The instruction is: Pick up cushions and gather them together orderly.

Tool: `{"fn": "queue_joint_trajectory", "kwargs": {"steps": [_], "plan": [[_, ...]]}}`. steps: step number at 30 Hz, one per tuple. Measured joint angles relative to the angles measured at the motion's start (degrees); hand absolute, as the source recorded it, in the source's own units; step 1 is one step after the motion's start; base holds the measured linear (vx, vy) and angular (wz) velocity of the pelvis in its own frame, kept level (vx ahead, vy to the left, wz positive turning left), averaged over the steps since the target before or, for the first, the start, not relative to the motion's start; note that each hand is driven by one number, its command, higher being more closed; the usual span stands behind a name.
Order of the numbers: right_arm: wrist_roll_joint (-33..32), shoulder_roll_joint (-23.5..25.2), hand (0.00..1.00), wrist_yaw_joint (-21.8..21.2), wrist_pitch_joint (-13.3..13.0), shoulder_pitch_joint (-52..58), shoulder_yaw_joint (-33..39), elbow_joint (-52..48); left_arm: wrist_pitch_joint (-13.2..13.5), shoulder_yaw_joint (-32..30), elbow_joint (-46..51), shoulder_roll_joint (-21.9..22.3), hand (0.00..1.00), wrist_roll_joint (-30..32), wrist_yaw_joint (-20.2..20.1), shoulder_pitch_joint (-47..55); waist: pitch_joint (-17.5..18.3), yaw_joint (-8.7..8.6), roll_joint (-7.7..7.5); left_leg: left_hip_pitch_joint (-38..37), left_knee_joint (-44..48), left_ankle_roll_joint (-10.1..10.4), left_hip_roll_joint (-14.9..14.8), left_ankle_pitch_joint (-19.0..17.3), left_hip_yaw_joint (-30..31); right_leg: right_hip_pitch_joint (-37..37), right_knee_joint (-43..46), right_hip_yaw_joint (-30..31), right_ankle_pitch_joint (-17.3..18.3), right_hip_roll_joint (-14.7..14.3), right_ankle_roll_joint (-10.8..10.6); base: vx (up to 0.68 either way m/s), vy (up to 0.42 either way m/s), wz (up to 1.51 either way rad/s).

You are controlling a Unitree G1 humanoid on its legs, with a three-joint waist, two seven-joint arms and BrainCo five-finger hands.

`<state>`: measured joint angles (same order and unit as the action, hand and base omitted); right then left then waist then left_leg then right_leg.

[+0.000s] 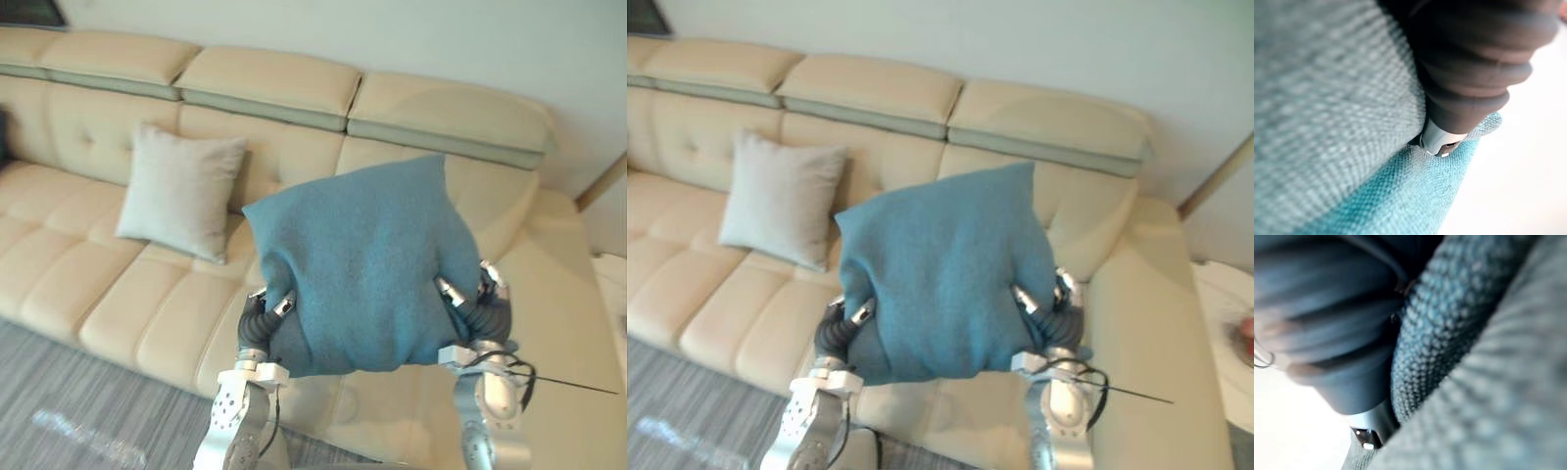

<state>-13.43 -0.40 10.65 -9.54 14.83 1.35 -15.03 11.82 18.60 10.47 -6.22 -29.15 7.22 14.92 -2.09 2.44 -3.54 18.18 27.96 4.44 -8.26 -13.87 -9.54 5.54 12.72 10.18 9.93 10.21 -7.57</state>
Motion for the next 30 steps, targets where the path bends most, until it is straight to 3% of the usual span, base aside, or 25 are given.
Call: {"fn": "queue_joint_trajectory", "kwargs": {"steps": [2, 5, 8, 11, 14, 20, 25, 30], "plan": [[0.0, 0.0, 1.00, -0.1, -0.2, -2.4, 0.0, 3.4, 0.3, -0.3, -0.5, -0.4, 1.00, 0.1, 0.0, -0.2, 0.0, 0.37, 0.06, -1.7, -2.3, -0.5, -0.5, 0.2, -4.0, 2.4, 0.3, -2.0, -0.9, 0.1, -1.0, 0.11, 0.258, -1.37], [0.0, -0.2, 1.00, -0.2, -0.2, -6.5, 0.2, 10.4, 0.4, -0.8, -2.0, -2.0, 1.00, 0.4, 0.0, -1.6, 0.4, 0.57, -0.38, -4.7, -6.2, -1.7, 0.5, 0.9, -8.6, 4.3, 0.2, -15.7, -2.3, 0.9, 1.4, 0.06, 0.137, -1.04], [-0.1, -2.0, 1.00, -0.6, 0.1, -7.4, 0.4, 14.6, 0.0, -0.8, -4.8, -1.5, 1.00, 0.5, 0.0, -2.7, 0.7, -0.34, 1.20, -5.2, -7.9, -1.9, 1.8, 1.0, -7.1, 1.9, -5.9, -15.6, -4.3, 0.9, -0.3, 0.07, 0.020, -0.33], [0.0, -2.6, 1.00, -0.6, 1.2, -6.8, 0.7, 16.4, -1.1, -0.8, -5.7, -1.3, 1.00, 0.8, 0.0, -2.6, 0.8, -0.72, 1.63, -8.8, -12.0, -1.8, 2.5, 2.6, -6.0, -1.6, -9.8, -15.7, -5.7, 0.3, 0.1, 0.07, -0.037, -0.08], [0.0, -2.6, 1.00, -0.6, 1.2, -6.4, 0.8, 16.4, -1.1, -0.8, -5.7, -1.3, 1.00, 2.1, 0.0, -2.7, 1.3, -1.90, 2.14, -11.0, -16.3, -0.7, 2.6, 4.6, -4.0, -2.7, -11.0, -15.9, -6.2, -0.5, 0.9, 0.07, -0.090, 0.02], [2.7, -3.2, 1.00, -0.4, 1.2, -6.4, 0.8, 16.4, -1.1, -0.8, -5.7, -0.6, 1.00, 4.4, 1.1, -3.2, 1.7, -2.49, 2.74, -13.6, -21.3, -0.4, 2.6, 6.6, -3.9, -3.1, -12.0, -15.9, -7.2, -1.2, 1.5, 0.04, -0.037, -0.03], [6.8, -4.2, 1.00, 1.7, 1.4, -10.2, 0.6, 16.4, -1.1, -1.2, -5.7, -0.5, 1.00, 4.6, 3.1, -7.0, 0.9, -2.45, 3.15, -10.0, -21.1, -0.7, 2.8, 6.9, -4.2, 0.9, -12.7, -15.6, -9.7, -1.1, 1.2, -0.02, 0.003, -0.11], [9.3, -4.6, 1.00, 5.8, 1.8, -18.9, 0.0, 14.6, -0.7, -1.9, -5.2, 0.0, 1.00, 5.5, 7.8, -16.7, -3.0, -1.19, 4.17, -3.1, -15.9, -0.7, 1.7, 6.8, -5.3, 11.3, -3.1, -14.6, -9.6, -1.0, 1.3, -0.08, 0.015, -0.17]]}}
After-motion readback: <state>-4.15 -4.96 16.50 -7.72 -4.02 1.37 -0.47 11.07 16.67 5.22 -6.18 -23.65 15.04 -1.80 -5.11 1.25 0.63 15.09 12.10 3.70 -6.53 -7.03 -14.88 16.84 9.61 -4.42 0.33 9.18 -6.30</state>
